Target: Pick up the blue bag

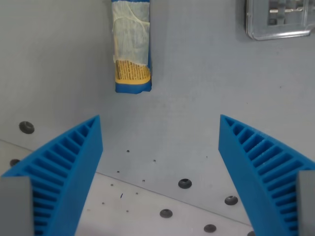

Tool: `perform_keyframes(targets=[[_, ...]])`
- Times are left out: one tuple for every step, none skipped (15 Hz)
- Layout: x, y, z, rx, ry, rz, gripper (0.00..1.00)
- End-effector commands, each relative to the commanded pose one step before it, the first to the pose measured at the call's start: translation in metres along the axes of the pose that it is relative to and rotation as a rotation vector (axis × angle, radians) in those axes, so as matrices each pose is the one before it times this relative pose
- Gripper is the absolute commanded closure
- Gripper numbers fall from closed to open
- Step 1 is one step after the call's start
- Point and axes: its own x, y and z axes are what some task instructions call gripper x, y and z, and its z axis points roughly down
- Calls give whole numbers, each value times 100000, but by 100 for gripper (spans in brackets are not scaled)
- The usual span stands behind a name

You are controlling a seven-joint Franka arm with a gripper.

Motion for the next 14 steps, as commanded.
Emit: perform_keyframes(targets=[[-386,-186,710,-5759,8263,-3188,0],[15,3,166,0,0,0,0],[15,3,166,0,0,0,0],[15,3,166,0,0,0,0],[15,3,166,0,0,0,0],[15,3,166,0,0,0,0],[16,3,166,0,0,0,0],[16,3,166,0,0,0,0],[16,3,166,0,0,0,0],[16,3,166,0,0,0,0],[16,3,166,0,0,0,0],[16,4,166,0,0,0,0],[16,4,166,0,0,0,0],[16,4,166,0,0,0,0]])
